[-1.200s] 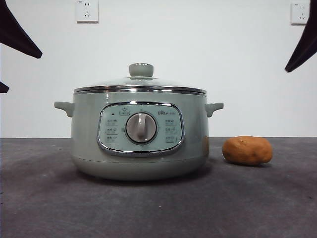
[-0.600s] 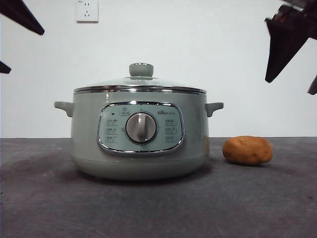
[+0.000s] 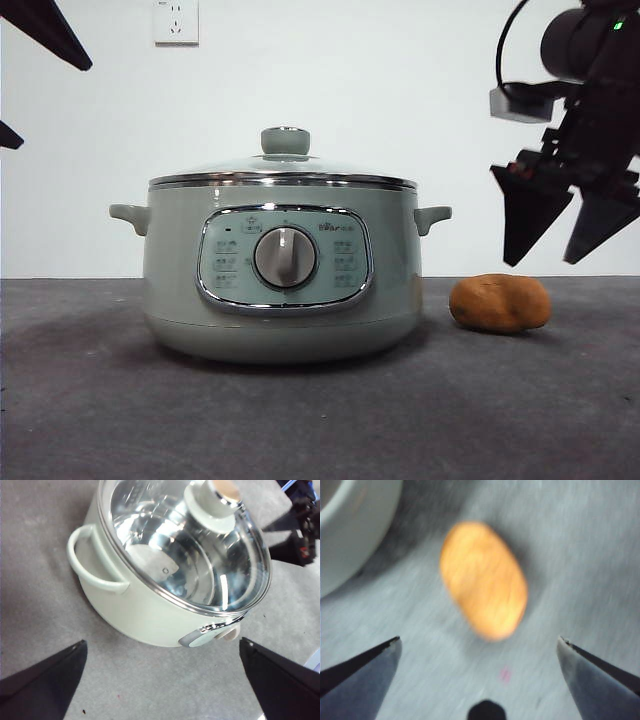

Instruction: Pick up the potato,open the lid,put the potato in the pot,close the lid

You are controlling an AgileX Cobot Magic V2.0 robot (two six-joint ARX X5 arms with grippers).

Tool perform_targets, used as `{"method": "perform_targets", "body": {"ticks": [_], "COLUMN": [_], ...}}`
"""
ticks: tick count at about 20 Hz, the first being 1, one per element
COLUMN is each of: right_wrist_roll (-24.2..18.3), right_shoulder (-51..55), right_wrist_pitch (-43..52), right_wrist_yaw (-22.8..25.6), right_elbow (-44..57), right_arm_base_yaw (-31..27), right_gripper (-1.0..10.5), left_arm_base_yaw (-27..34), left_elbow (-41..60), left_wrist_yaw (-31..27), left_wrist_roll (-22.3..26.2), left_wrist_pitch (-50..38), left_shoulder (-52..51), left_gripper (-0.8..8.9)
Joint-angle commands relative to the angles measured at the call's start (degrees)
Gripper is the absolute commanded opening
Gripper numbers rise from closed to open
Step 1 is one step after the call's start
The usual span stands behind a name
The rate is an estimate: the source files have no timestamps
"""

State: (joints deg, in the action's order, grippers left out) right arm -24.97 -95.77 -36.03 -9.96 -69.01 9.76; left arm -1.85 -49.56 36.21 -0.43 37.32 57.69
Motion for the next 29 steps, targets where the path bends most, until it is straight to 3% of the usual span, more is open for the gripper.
{"method": "perform_targets", "body": {"ticks": [1,4,15,16,20,23,26,29], "right_wrist_roll": [-3.0,-5.5,-5.0,-4.9,0.1,3.0,7.0,7.0], "right_shoulder": [-1.8,-3.8,-10.3,-10.5,-10.6,-10.6,-10.1,-7.9], "right_wrist_pitch": [3.4,5.5,11.2,11.3,13.2,13.2,7.3,1.1], "right_wrist_yaw": [0.6,1.0,0.3,0.3,-3.1,-4.5,-3.2,-2.1], "right_elbow": [-0.2,-0.2,-0.2,-0.2,-0.2,-0.5,-2.5,-3.9], "right_arm_base_yaw": [0.7,0.9,1.2,1.2,1.2,1.2,1.0,1.0], "right_gripper": [7.9,7.9,7.6,6.5,-0.3,-0.1,-0.1,-0.1], "left_arm_base_yaw": [-0.1,-0.2,-0.2,-0.3,-0.7,-1.7,-3.2,-5.6], "left_elbow": [0.0,0.0,0.0,0.0,0.0,-0.7,-3.1,-7.4], "left_wrist_yaw": [0.2,0.2,0.2,0.3,0.3,0.2,0.1,-1.8], "left_wrist_roll": [0.9,0.9,2.2,2.2,2.2,2.2,2.2,2.2], "left_wrist_pitch": [0.1,0.7,1.1,1.1,0.9,0.8,0.8,0.8], "left_shoulder": [0.9,2.0,2.4,2.4,2.3,2.5,2.8,4.2], "left_gripper": [6.28,6.28,6.28,6.28,6.28,6.28,6.28,6.28]}}
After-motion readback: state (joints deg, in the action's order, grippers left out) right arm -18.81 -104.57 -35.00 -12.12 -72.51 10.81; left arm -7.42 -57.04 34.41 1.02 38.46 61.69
